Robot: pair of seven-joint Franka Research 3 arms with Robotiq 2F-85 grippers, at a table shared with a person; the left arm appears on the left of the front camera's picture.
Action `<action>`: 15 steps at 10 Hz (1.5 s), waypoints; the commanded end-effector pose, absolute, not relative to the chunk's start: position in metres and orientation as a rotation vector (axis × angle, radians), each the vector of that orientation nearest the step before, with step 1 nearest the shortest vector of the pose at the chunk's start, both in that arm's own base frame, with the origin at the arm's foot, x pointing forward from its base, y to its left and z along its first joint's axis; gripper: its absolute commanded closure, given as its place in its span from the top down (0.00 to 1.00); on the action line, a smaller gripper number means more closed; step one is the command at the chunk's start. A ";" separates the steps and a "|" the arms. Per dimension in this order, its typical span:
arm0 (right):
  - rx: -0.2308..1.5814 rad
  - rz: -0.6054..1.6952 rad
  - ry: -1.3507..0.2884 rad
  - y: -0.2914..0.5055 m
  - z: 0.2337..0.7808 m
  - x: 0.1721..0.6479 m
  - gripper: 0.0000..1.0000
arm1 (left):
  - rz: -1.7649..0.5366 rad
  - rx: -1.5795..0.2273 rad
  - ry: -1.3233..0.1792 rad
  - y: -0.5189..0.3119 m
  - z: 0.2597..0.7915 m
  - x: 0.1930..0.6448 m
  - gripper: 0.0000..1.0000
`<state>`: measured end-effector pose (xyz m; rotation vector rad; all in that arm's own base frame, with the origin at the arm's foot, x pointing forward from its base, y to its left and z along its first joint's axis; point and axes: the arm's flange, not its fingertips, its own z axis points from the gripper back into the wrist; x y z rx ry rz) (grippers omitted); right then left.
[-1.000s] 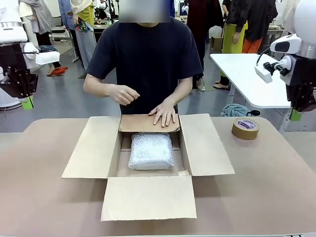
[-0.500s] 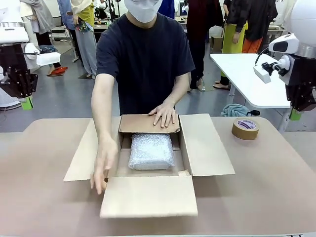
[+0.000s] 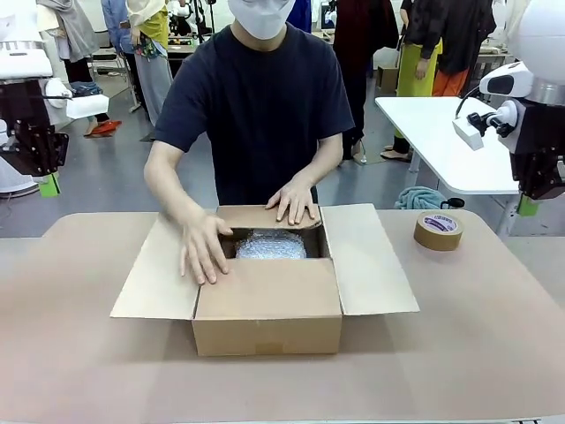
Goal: Wrap the clocks to prevent damage.
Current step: Push the right (or left) flap of the Package Box to close it.
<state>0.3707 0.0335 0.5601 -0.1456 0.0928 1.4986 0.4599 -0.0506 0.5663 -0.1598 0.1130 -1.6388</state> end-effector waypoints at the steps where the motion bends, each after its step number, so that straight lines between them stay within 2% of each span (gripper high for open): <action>1: -0.136 1.487 0.091 0.034 0.557 0.369 0.01 | -1.619 -0.140 0.126 -0.050 0.568 0.457 0.01; 13: -0.136 1.487 0.091 0.034 0.557 0.369 0.01 | -1.639 -0.159 0.113 -0.051 0.566 0.460 0.01; 14: -0.136 1.487 0.091 0.034 0.557 0.369 0.01 | -1.555 -0.153 -0.130 -0.038 0.550 0.447 0.01; 15: -0.136 1.487 0.091 0.034 0.557 0.369 0.01 | -1.482 -0.165 -0.286 -0.021 0.531 0.432 0.01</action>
